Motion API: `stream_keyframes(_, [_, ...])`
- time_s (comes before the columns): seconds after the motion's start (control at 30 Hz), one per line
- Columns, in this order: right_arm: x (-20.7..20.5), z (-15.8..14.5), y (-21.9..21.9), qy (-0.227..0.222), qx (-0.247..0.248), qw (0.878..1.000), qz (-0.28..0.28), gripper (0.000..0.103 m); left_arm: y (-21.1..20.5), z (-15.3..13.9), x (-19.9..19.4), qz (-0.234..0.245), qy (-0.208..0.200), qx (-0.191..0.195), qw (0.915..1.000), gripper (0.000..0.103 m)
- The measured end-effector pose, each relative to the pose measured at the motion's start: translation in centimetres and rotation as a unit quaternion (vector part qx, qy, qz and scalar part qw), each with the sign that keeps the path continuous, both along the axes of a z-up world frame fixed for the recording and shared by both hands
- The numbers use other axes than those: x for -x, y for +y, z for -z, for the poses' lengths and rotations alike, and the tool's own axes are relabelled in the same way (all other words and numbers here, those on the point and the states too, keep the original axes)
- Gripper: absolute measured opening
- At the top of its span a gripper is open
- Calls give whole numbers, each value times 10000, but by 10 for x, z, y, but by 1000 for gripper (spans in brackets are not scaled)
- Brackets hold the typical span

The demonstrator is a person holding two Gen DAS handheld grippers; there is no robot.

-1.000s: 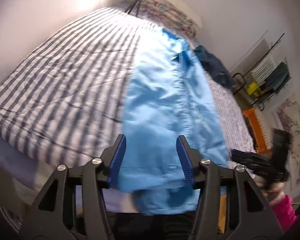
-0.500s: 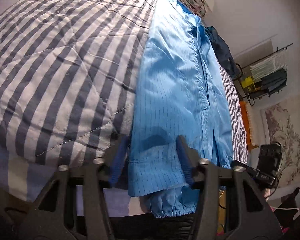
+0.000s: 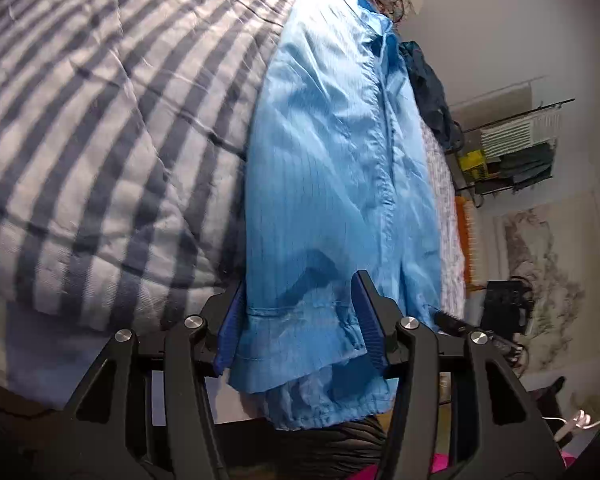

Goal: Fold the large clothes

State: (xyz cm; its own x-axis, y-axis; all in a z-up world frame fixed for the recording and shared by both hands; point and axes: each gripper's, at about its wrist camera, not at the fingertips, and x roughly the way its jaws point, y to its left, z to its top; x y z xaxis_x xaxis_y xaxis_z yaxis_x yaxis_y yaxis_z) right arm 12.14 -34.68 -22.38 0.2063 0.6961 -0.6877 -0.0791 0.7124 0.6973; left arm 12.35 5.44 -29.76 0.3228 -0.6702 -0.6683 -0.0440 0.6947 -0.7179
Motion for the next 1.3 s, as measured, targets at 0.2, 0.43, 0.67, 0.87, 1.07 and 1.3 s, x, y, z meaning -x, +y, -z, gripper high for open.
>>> stream_keyframes(0.2, [3,20,17,270,-315,9984,-381,25,-4,11,-3,76,313,468,9984,6])
stream_keyframes(0.43, [3,1,11,-12,-515,9981,-347,7,-16,-23,-3,205,-38,536,9983,3])
stream_keyframes(0.67, [2,-16,1,-234,-915,9954,-162,6,-24,-47,-18,142,-118,769,9969,1])
stream_keyframes(0.87, [-24,-38,-1,-496,-1127,9923,-163,6,-29,-71,-57,19,-321,971,9948,1])
stream_keyframes(1.07, [-71,-69,-12,-878,-1046,9906,-96,6,-32,-90,-109,-100,-594,937,9938,1])
stream_keyframes(1.3, [-143,-75,-14,-1015,-642,9928,-8,6,-32,-79,-173,-437,-573,789,9943,1])
